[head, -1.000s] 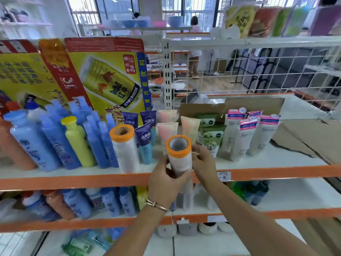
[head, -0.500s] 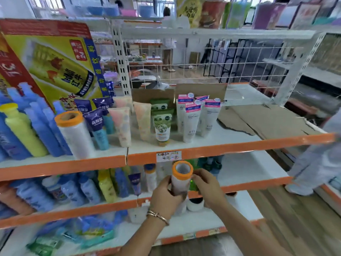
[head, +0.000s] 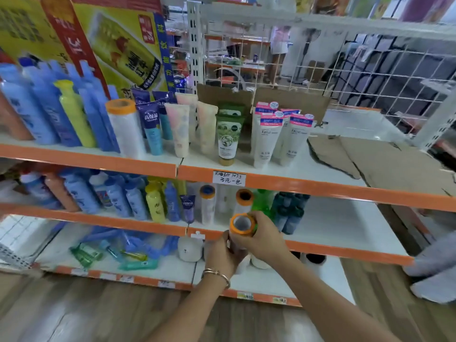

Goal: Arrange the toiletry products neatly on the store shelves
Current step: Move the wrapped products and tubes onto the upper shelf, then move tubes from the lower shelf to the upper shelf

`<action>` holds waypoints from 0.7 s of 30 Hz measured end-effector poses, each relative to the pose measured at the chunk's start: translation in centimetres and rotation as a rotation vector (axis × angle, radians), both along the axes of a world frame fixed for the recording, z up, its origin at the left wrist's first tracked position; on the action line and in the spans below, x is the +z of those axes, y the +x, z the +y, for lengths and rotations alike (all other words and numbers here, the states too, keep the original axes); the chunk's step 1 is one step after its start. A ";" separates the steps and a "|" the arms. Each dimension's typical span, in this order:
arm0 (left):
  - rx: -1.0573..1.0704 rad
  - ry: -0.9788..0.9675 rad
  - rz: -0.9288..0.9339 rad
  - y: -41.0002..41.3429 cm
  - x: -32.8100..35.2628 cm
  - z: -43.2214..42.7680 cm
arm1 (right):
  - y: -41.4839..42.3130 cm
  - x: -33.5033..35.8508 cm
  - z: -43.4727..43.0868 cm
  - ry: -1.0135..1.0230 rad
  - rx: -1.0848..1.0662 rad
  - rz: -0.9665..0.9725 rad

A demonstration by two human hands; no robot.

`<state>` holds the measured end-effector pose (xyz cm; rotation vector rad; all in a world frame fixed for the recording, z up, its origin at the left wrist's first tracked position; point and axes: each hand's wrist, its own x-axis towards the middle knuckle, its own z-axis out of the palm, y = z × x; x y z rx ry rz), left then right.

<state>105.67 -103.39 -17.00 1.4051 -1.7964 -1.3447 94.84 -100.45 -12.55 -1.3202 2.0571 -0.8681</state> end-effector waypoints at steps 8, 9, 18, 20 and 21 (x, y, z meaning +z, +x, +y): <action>-0.063 0.018 -0.227 3.9 -4.8 -6.4 | 0.3 -3.7 -7.4 0.150 0.088 0.190; -0.054 0.023 -0.242 4.4 -5.2 -7.7 | 0.2 -4.1 -8.4 0.161 0.107 0.265; -0.012 -0.273 -0.410 6.0 -6.3 -20.0 | -1.7 -7.6 -15.6 0.240 0.029 0.703; -0.069 -0.319 -0.479 5.3 -6.6 -22.2 | -1.8 -7.9 -16.6 0.184 -0.025 0.642; -0.098 -0.346 -0.531 4.9 -6.8 -23.1 | -1.8 -8.2 -17.1 0.158 -0.053 0.609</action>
